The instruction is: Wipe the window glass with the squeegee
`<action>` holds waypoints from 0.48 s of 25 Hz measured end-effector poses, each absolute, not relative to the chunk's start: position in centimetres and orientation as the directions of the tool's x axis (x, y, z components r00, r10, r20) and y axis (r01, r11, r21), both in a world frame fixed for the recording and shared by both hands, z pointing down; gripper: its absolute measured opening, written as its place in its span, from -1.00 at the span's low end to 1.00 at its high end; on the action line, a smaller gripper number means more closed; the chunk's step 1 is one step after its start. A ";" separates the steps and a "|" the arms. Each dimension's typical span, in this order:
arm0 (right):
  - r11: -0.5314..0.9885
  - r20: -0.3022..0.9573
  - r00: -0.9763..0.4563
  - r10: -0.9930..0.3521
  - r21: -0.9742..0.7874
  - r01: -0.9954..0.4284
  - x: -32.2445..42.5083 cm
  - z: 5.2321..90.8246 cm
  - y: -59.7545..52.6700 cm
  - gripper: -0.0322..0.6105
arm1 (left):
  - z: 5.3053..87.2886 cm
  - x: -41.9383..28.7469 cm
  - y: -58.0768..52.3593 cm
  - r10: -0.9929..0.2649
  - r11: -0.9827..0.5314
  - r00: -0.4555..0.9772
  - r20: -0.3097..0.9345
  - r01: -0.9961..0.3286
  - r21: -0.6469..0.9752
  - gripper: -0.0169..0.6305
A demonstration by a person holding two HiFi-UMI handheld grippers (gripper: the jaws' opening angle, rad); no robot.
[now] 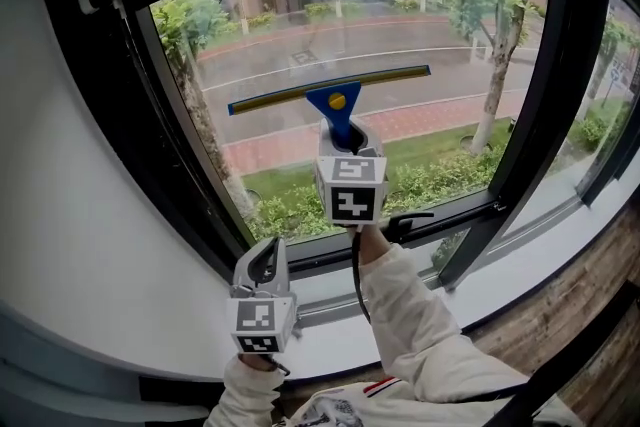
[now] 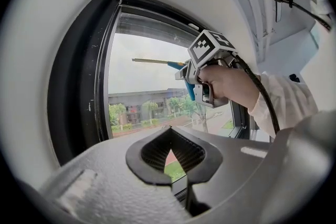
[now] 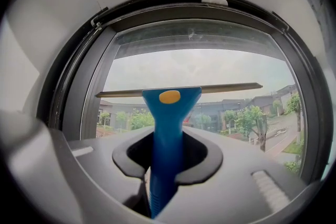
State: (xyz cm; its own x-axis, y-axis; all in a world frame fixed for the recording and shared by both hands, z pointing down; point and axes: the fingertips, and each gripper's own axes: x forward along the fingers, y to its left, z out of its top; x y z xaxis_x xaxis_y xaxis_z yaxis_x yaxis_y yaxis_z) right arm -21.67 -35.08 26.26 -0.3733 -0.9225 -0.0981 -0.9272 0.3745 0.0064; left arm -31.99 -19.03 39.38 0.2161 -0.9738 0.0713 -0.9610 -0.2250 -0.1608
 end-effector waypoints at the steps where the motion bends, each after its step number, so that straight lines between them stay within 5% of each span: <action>1: 0.376 -0.088 -0.375 -0.923 0.003 -0.927 -21.6 26.8 -35.0 -0.58 | 39.6 -32.0 -18.9 -0.973 -0.226 0.216 0.078 -0.961 -0.161 -0.95; 12: 0.369 0.001 -0.369 -0.929 0.002 -0.929 -20.7 32.2 -34.7 -0.58 | 41.1 -31.6 -18.0 -0.969 -0.236 0.220 0.109 -0.958 -0.160 -0.95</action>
State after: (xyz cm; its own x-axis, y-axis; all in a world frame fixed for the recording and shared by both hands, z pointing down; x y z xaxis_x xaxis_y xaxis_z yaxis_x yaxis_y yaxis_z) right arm -20.72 -34.75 32.20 -0.3694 -0.9293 0.0006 -0.9293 0.3694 0.0022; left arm -31.58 -17.96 41.13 0.2202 -0.9693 0.1093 -0.9585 -0.2358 -0.1604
